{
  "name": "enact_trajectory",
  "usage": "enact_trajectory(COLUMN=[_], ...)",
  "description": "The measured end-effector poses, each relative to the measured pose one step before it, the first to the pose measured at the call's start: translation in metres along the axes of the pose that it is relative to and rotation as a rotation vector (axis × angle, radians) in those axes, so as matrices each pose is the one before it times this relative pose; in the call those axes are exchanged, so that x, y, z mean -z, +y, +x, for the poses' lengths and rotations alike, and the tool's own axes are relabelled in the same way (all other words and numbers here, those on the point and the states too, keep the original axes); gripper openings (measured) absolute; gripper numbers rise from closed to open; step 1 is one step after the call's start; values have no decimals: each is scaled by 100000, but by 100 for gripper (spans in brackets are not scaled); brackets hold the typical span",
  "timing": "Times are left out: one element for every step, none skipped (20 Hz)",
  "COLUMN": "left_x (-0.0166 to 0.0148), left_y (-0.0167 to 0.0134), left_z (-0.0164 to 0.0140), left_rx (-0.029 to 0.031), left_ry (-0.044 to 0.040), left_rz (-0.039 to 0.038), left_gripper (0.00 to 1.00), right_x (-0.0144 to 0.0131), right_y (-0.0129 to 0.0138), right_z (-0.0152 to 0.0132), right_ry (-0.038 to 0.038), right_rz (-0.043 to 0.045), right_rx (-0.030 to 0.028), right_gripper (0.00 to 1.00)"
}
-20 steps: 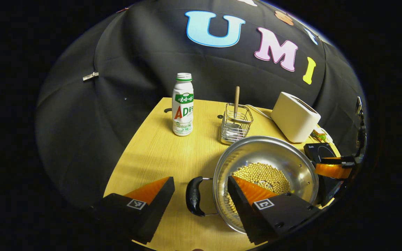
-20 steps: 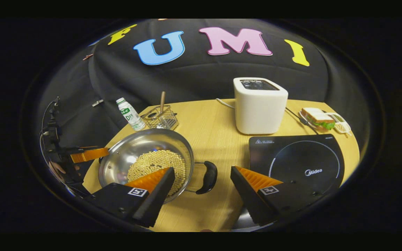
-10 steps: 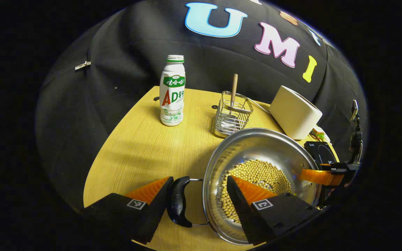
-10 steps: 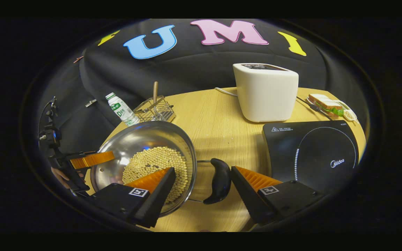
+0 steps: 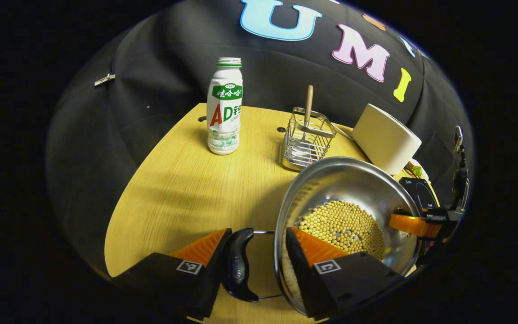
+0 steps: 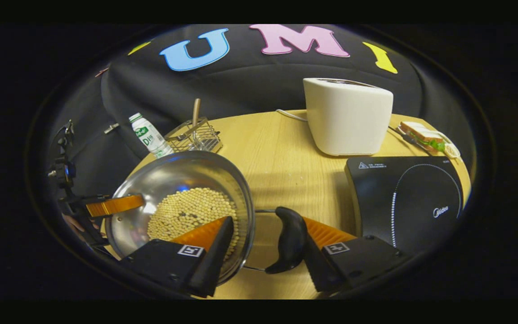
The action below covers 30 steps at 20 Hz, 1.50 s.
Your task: First push the handle of the pot to place it horizontally, then grasp the pot with both hands and set it on the induction cooktop.
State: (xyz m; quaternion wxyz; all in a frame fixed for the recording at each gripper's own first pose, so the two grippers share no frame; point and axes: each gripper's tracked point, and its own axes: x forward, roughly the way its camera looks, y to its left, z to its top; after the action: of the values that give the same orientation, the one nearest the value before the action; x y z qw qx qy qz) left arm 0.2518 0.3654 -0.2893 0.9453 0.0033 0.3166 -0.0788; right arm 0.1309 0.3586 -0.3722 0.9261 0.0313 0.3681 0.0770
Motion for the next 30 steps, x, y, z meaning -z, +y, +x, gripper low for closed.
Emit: enact_trajectory(left_x=[140, 107, -63, 37, 48, 59, -38, 46, 107, 160, -36, -79, -89, 169, -6, -215, -242, -98, -285, -236, -394, -353, -431, -351, -478, -323, -292, -222, -269, -99], left_y=[38, 32, 23, -15, -28, -22, 7, -141, -20, -6, 8, -27, -88, -149, -93, -225, -358, -340, -442, -451, -562, -550, -680, -774, -823, -856, -918, -1028, -1005, -949], left_z=[51, 104, -131, 114, -153, 29, -87, 7, -50, -97, -12, -304, -258, -215, -419, -289, -318, -342, -399, -443, -479, -467, -473, -349, -352, -221, -166, -155, -91, 26], left_rx=[180, 588, 404, 195, -179, -239, -152, 69, 195, -125, -329, -527, -667, -340, -127, 129, 163, 70, 60, 48, 115, 77, 233, 279, 370, 327, 353, 467, 450, 642], left_ry=[483, 299, 58, 234, 705, 18, -98, 338, 516, 221, -273, -276, -512, 207, -429, -236, -499, -186, -524, -92, 23, -473, -82, -358, -476, -173, -13, -7, -85, -218], left_rz=[-114, -2, 100, 96, 154, 34, -222, -130, 345, 634, 496, 256, 228, 1059, 13, -200, -386, -221, -64, 118, 414, 301, 396, 203, 310, 676, 323, 171, 253, -172], left_gripper=[70, 69, 69, 67, 66, 65, 65, 64, 63, 64, 62, 60, 61, 61, 60, 61, 60, 60, 60, 60, 60, 60, 60, 60, 60, 60, 60, 60, 60, 60], right_x=[291, -221, -158, 242, -108, 125, 54, 41, -55, 20, 98, 37, 177, 68, 5, -300, -419, -480, -383, -418, -369, -342, -485, -403, -401, -348, -305, -277, -251, -265], right_y=[392, -331, -18, -10, -25, -112, -5, 90, 42, 16, -73, -44, -48, -38, 25, -92, -117, -104, -255, -186, -274, -434, -401, -554, -684, -677, -712, -755, -818, -960], right_z=[167, -6, 268, -193, -116, 142, -16, -61, 3, -263, 176, 28, -23, -202, -271, -428, -542, -538, -600, -575, -596, -715, -674, -678, -610, -633, -657, -468, -550, -571], right_ry=[583, 189, 637, 518, -79, 638, 310, 538, 295, 182, 240, 481, 733, 366, 11, -985, -1110, -996, -404, -355, -253, -85, -714, -535, -475, -351, -221, -133, -132, -220], right_rz=[554, -70, 485, -411, -47, 181, 490, 75, -1003, 1113, -557, -388, 129, -258, -630, -169, -185, -79, -127, 24, 102, -25, 324, 299, 247, 348, 130, 425, 30, 129], right_rx=[-330, 516, -132, 451, 487, 497, 430, 70, -17, 131, -258, -426, -235, -304, -310, -252, -82, -21, -101, -290, -198, -85, 74, 90, 131, 245, 207, 255, 285, 760], right_gripper=[69, 71, 70, 68, 68, 66, 66, 64, 63, 63, 60, 60, 61, 60, 60, 60, 60, 60, 60, 60, 56, 60, 60, 60, 60, 60, 60, 60, 60, 60])
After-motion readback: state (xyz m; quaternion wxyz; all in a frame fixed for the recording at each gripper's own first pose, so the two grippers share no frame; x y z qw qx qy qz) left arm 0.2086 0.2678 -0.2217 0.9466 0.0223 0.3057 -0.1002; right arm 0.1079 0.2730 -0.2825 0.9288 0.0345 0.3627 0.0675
